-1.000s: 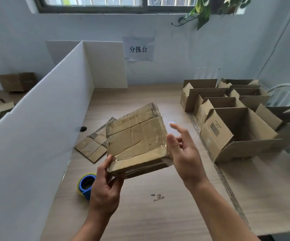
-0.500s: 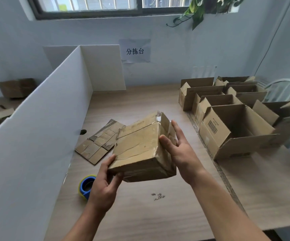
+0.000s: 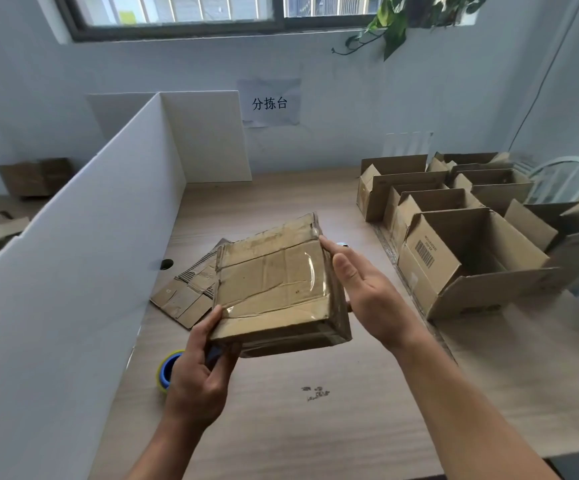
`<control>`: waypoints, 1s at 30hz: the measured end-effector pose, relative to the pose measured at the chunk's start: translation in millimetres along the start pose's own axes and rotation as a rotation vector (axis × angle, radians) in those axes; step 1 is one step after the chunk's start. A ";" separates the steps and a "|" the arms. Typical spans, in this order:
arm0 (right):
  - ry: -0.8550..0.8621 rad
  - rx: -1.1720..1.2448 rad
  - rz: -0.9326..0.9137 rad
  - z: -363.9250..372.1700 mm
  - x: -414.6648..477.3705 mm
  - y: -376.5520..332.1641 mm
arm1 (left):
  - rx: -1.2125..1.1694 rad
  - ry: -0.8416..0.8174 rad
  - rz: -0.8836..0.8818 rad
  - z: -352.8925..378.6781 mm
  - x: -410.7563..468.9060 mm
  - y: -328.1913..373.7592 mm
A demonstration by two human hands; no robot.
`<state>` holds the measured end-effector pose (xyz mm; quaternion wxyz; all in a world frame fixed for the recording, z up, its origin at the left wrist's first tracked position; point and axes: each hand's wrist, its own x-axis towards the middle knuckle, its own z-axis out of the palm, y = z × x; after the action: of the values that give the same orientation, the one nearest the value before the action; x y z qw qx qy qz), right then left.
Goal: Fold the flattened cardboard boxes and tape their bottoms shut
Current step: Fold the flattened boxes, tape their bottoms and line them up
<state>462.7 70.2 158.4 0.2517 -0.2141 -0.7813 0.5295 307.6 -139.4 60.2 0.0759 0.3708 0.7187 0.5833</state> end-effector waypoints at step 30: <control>0.418 -0.096 -0.431 41.7 -11.7 11.4 | -0.577 -0.030 -0.425 26.7 6.6 -1.7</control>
<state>446.8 37.1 132.8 0.5029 -0.1595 -0.7642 0.3709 316.6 -114.6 52.7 0.3075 0.1847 0.5845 0.7278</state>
